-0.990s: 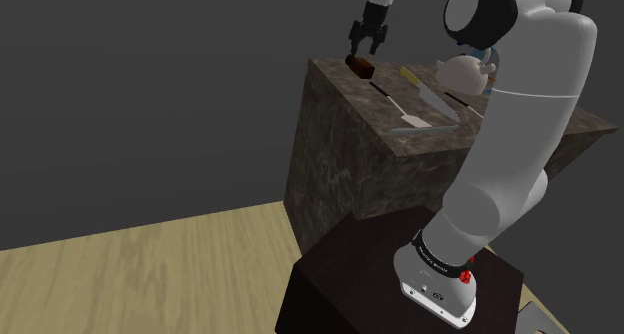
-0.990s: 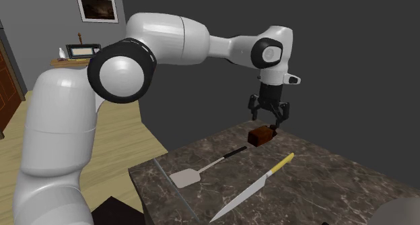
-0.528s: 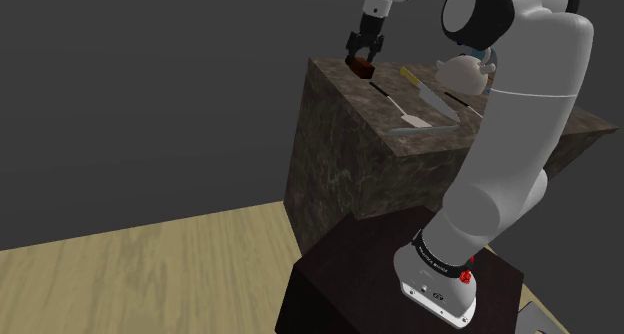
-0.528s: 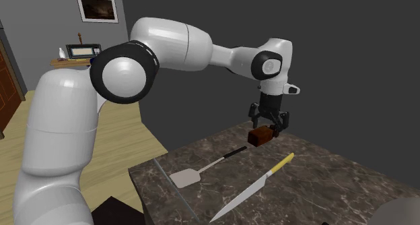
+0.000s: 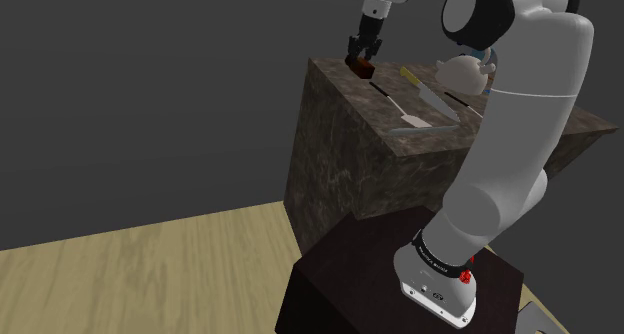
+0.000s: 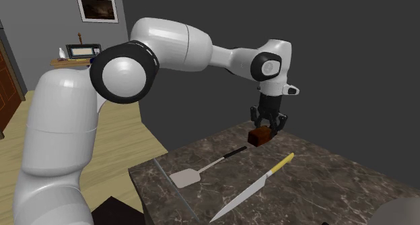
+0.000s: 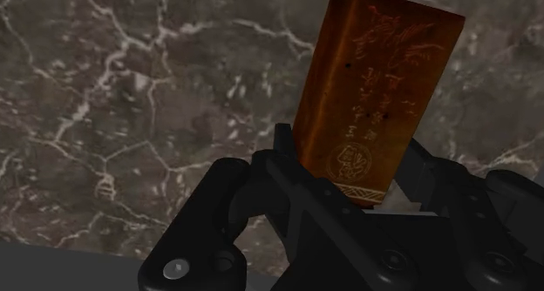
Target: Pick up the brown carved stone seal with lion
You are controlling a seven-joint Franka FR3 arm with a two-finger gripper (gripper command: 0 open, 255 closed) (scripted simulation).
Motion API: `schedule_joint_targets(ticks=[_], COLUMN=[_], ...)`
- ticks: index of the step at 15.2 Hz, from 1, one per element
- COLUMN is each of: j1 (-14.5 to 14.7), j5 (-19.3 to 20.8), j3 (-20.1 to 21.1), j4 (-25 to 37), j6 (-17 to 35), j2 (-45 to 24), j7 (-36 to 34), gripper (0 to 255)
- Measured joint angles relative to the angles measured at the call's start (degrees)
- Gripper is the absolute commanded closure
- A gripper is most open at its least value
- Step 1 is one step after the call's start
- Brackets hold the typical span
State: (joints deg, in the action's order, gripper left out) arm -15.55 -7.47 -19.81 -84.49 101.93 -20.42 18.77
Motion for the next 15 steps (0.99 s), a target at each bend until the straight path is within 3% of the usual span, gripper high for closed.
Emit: schedule_joint_targets(ticks=[5,15], j1=[-0.06,-0.71], j5=[0.09,-0.01], j3=[-0.06,-0.19], j4=[0.66,9.15], j6=[-0.99,-8.83], j2=[0.19,-0.46], j7=[0.01,-0.28], gripper=[255,255])
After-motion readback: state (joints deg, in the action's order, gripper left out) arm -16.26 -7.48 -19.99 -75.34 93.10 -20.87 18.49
